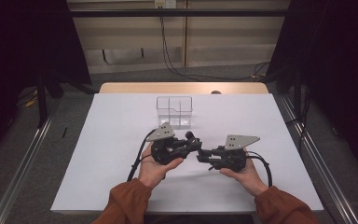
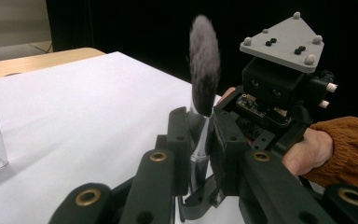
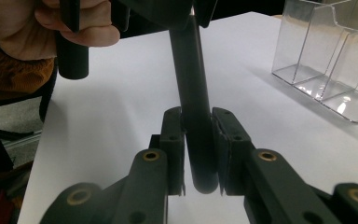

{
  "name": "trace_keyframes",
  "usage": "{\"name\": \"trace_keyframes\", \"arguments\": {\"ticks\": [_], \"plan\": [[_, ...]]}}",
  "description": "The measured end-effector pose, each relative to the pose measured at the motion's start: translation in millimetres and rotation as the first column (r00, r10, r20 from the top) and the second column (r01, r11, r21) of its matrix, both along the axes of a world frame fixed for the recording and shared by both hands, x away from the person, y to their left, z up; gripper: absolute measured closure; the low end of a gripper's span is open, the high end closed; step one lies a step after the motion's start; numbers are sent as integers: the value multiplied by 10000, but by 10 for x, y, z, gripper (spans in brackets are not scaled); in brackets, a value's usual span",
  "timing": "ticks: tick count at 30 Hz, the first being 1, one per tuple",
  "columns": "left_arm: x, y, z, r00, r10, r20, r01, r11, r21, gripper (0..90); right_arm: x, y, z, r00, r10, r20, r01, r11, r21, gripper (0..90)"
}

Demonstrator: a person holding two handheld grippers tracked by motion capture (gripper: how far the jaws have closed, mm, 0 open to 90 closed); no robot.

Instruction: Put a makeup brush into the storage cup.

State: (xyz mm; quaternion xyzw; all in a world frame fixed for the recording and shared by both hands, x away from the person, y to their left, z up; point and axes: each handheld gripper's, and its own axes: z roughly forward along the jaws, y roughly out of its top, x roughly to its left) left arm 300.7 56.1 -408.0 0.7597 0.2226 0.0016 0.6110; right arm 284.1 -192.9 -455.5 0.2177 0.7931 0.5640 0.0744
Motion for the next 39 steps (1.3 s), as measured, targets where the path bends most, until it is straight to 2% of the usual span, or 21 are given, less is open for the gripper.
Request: {"name": "trace_keyframes", "arguments": {"ticks": [4,5,9,18,20,23,25,28,33,35,37,39], "plan": [[1,8,-4,10000,36,63,-36,9999,138,796,-6,1,9,10000,3,32,-4,10000,33,712],[2,8,-4,10000,42,-18,-42,10000,41,796,-8,1,12,10000,-28,38,27,10000,72,708],[6,19,4,10000,30,-25,-30,10000,72,796,-6,-7,18,10000,-86,32,85,9998,158,668],[27,30,12,9999,62,-95,-59,9997,227,796,-1,-20,29,9998,-188,-102,190,9996,212,428],[26,31,16,9999,74,-88,-72,9997,221,796,-1,-25,28,9998,-165,-97,167,9996,219,420],[27,39,24,9999,106,-93,-104,9997,217,796,-1,-26,35,9997,-225,-121,228,9993,285,327],[31,46,29,9999,111,-95,-109,9997,231,795,-1,-28,38,9996,-218,-158,223,9993,301,300],[32,49,29,9999,132,-82,-130,9995,270,795,10,-26,42,9989,-295,-375,309,9988,375,188],[34,53,35,9999,114,-73,-112,9994,312,796,31,-40,44,9971,-465,-609,493,9977,457,96],[36,58,37,9999,135,-52,-134,9994,333,796,25,-46,49,9976,-471,-506,494,9977,457,84],[38,62,38,9999,139,-51,-137,9993,355,795,25,-47,50,9975,-461,-529,486,9977,477,36],[39,66,39,9998,167,-80,-163,9992,372,795,24,-52,50,9977,-447,-516,475,9974,539,35]]}}
